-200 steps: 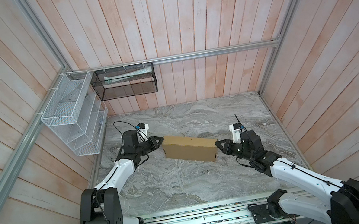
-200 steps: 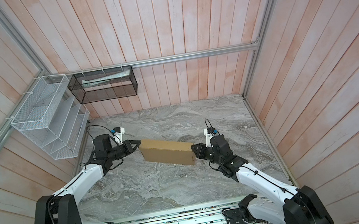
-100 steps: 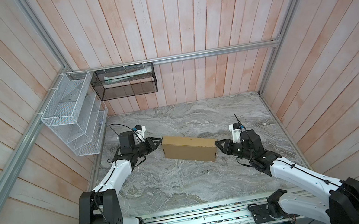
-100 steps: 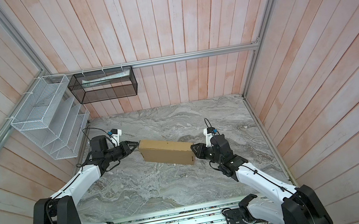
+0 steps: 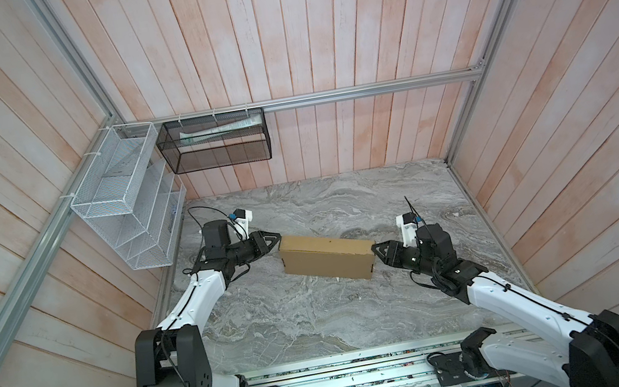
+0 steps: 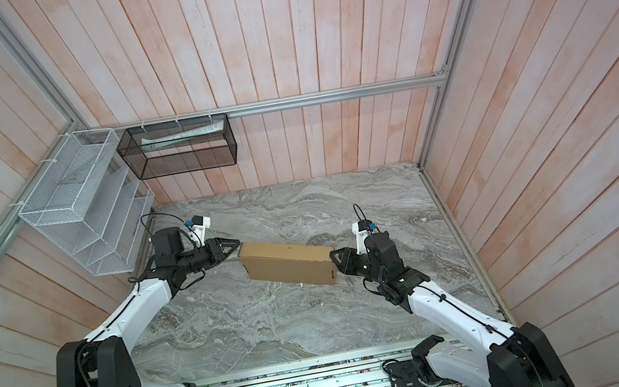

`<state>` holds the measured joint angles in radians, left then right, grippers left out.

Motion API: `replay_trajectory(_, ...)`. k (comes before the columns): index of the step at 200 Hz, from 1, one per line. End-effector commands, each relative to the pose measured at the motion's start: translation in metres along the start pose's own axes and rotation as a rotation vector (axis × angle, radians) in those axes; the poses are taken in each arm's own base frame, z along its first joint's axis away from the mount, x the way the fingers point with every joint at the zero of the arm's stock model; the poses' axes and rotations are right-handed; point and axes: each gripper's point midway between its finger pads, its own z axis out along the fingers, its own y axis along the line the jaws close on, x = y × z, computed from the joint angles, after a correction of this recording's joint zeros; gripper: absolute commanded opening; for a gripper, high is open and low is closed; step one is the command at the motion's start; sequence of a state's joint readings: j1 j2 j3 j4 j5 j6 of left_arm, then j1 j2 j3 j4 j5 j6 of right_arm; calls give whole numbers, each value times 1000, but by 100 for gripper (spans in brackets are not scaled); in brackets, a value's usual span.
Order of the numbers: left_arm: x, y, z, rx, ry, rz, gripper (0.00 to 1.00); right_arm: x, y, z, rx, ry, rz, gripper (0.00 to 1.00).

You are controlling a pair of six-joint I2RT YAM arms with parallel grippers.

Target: Fold the paper box

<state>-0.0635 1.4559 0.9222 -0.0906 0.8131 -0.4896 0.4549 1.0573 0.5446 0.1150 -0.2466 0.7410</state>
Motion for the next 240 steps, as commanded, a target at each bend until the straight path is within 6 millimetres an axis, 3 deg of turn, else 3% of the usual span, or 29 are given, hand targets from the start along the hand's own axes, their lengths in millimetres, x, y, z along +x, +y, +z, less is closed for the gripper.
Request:
replay_trajectory(1, 4, 1, 1, 13, 33, 7, 32, 10, -11, 1, 47, 57, -5, 36)
replay_trajectory(103, 33, 16, 0, -21, 88, -21, 28, 9, -7, 7, 33, 76, -18, 35)
replay_trajectory(240, 47, 24, -3, -59, 99, -25, 23, 23, -8, 12, 10, 147, -71, 30)
